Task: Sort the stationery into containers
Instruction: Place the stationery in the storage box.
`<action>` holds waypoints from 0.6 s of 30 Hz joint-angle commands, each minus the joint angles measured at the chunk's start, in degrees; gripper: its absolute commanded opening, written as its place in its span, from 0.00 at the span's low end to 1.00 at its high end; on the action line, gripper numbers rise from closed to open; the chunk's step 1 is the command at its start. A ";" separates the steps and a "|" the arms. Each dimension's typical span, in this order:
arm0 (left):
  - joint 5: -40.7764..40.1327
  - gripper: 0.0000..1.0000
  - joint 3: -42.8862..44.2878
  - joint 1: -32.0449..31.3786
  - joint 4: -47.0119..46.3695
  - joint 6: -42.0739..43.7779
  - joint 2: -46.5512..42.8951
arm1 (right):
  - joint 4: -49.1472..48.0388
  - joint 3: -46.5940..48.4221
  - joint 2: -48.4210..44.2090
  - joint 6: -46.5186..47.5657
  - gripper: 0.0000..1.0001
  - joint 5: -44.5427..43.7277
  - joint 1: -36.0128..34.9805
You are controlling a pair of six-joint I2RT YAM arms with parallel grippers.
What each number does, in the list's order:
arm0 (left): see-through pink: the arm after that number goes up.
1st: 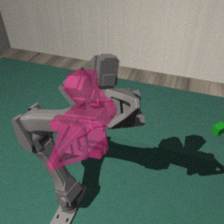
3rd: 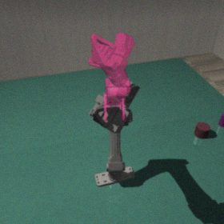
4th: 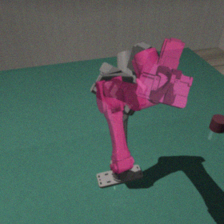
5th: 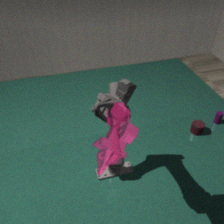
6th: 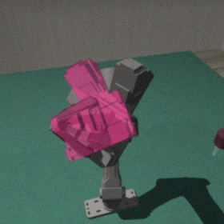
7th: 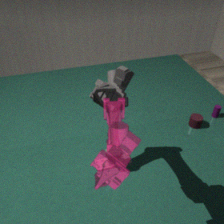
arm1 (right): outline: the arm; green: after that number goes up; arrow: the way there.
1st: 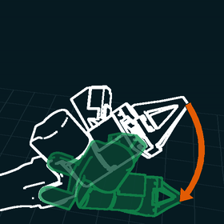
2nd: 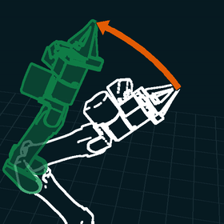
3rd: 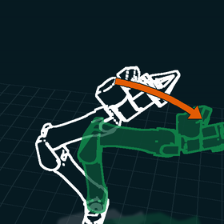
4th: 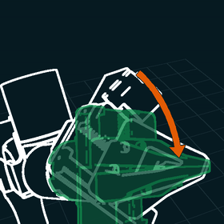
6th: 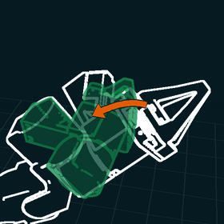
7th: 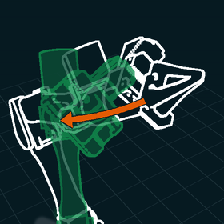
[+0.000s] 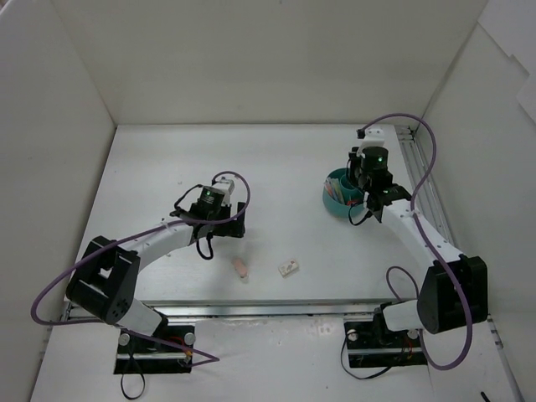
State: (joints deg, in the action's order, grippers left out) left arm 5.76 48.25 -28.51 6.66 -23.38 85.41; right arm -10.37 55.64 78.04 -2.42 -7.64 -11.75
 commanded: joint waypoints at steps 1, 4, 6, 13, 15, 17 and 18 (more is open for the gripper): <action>-0.13 1.00 3.52 -1.01 -1.65 1.40 0.11 | -7.64 0.17 1.06 0.83 0.03 2.63 0.15; -0.75 1.00 3.87 -1.02 -1.47 1.49 0.72 | -9.66 -0.26 3.25 1.18 0.03 2.63 0.23; -0.93 1.00 4.04 -1.54 -1.47 1.58 1.08 | -12.03 -0.53 4.92 1.10 0.03 2.45 0.15; -2.42 1.00 4.92 -2.16 -0.68 2.11 2.04 | -12.66 -0.44 7.39 0.39 0.06 1.40 0.06; -2.68 1.00 5.10 -2.69 -0.68 2.11 2.66 | -11.78 -1.14 7.22 0.22 0.12 0.26 0.15; -2.77 0.99 5.27 -2.69 -0.68 2.19 3.01 | -11.34 -1.76 6.86 -0.13 0.19 -0.18 0.06; -2.68 0.98 5.36 -2.69 -0.77 2.11 3.45 | -11.42 -2.80 6.60 -0.31 0.22 -0.53 0.06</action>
State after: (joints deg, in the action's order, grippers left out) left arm 4.05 50.48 -30.76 7.05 -22.31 88.68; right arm -17.63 53.74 86.52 -1.85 -5.98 -11.70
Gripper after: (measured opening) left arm 0.986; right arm 0.202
